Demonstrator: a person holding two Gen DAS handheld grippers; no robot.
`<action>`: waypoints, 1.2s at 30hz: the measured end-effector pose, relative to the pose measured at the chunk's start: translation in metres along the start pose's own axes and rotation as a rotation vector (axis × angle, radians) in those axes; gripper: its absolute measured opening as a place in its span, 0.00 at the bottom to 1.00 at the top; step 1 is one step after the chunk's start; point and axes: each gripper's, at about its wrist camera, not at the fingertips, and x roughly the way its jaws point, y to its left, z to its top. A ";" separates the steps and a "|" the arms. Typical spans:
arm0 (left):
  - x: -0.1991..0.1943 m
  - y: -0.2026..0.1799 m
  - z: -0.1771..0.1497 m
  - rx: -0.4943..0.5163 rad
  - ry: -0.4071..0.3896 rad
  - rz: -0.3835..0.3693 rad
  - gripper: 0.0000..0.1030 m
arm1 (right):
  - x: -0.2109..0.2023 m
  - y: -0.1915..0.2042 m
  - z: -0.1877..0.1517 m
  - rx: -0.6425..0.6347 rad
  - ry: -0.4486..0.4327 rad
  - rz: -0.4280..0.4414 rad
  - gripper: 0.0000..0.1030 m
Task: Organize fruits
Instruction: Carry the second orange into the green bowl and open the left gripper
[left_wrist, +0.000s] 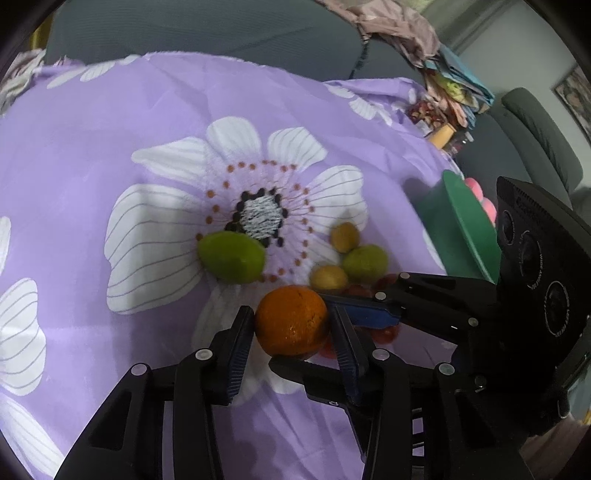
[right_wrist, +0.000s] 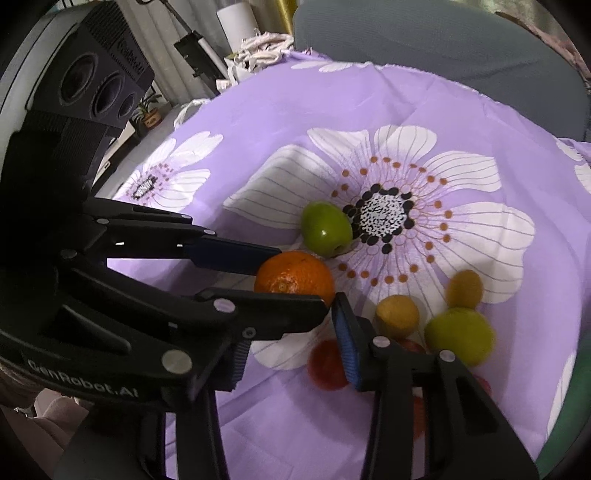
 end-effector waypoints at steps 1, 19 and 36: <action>-0.004 -0.006 -0.001 0.015 -0.007 0.003 0.41 | -0.004 0.000 -0.002 0.005 -0.011 0.000 0.41; 0.004 -0.113 -0.011 0.254 0.015 0.034 0.41 | -0.085 -0.015 -0.071 0.145 -0.196 -0.074 0.41; 0.035 -0.228 0.028 0.494 0.000 -0.014 0.42 | -0.172 -0.088 -0.111 0.281 -0.389 -0.207 0.41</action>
